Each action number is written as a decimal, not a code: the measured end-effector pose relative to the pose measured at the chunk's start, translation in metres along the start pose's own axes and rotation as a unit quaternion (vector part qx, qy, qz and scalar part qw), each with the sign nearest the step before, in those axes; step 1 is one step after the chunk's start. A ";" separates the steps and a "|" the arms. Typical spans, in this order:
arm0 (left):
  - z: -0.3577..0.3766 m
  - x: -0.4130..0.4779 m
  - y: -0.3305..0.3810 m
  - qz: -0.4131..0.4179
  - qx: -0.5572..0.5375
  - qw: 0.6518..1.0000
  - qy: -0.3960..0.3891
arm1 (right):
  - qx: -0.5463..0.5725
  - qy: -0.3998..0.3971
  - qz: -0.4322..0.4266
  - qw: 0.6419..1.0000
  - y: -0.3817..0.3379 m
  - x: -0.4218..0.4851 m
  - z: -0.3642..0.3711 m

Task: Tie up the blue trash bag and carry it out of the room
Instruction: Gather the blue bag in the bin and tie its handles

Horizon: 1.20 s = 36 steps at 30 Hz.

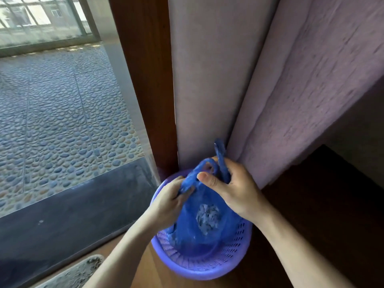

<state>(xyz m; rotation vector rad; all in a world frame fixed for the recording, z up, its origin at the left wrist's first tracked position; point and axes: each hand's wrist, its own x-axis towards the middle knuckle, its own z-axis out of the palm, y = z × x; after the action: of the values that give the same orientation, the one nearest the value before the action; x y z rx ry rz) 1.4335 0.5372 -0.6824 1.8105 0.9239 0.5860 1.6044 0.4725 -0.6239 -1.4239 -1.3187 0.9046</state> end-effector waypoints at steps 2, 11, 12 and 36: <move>0.002 0.001 -0.002 -0.053 -0.153 0.986 0.041 | -0.027 -0.023 0.020 0.999 0.005 -0.006 -0.013; 0.009 0.012 0.010 -0.151 -0.525 0.822 0.160 | 0.163 0.014 0.004 0.987 0.006 -0.033 -0.053; 0.008 0.012 0.012 -0.154 -0.531 0.818 0.156 | 0.166 0.017 0.013 0.986 0.009 -0.033 -0.054; 0.003 -0.013 0.036 -0.054 -0.349 0.934 0.051 | 0.349 0.029 0.188 0.918 0.027 0.010 -0.002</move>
<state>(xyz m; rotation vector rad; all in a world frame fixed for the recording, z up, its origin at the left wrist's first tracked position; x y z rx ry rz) 1.4402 0.5170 -0.6502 1.0914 0.7449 0.8196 1.6152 0.4829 -0.6485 -1.1200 -0.5651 1.4011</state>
